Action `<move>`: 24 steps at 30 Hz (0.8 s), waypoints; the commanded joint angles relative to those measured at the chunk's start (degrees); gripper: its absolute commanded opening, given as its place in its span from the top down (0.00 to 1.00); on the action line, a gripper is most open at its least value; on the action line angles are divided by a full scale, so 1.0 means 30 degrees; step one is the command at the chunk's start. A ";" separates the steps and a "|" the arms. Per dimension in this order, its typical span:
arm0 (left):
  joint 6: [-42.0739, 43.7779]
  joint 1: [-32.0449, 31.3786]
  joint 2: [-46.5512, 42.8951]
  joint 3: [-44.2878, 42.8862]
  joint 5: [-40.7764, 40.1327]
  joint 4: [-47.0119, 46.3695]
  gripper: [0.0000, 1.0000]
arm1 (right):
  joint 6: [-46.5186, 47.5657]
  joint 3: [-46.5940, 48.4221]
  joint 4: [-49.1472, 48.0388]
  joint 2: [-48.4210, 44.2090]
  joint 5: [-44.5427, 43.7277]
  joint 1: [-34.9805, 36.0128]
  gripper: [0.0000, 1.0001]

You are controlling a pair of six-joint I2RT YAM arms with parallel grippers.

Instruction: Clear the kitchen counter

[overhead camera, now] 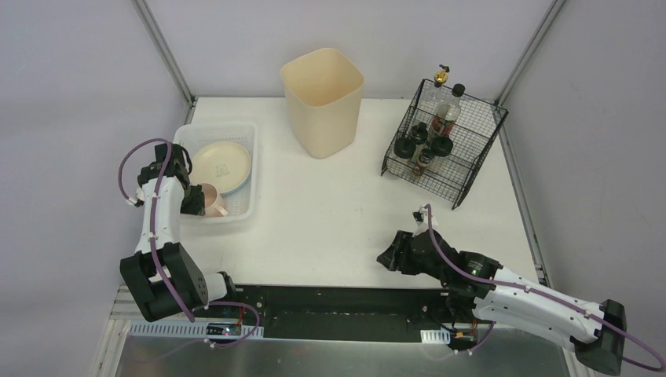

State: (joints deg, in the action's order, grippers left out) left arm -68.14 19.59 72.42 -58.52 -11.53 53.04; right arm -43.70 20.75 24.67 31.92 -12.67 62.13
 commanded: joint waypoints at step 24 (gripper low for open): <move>-0.0261 0.0163 0.2921 -0.0417 0.0030 0.0720 0.69 | -0.0213 -0.0077 -0.0839 0.0617 -0.0208 0.0089 0.37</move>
State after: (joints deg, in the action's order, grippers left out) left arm -71.46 19.59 79.57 -58.26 -11.07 52.93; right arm -44.12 20.23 23.77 33.08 -12.73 62.13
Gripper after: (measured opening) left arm 0.281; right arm 0.611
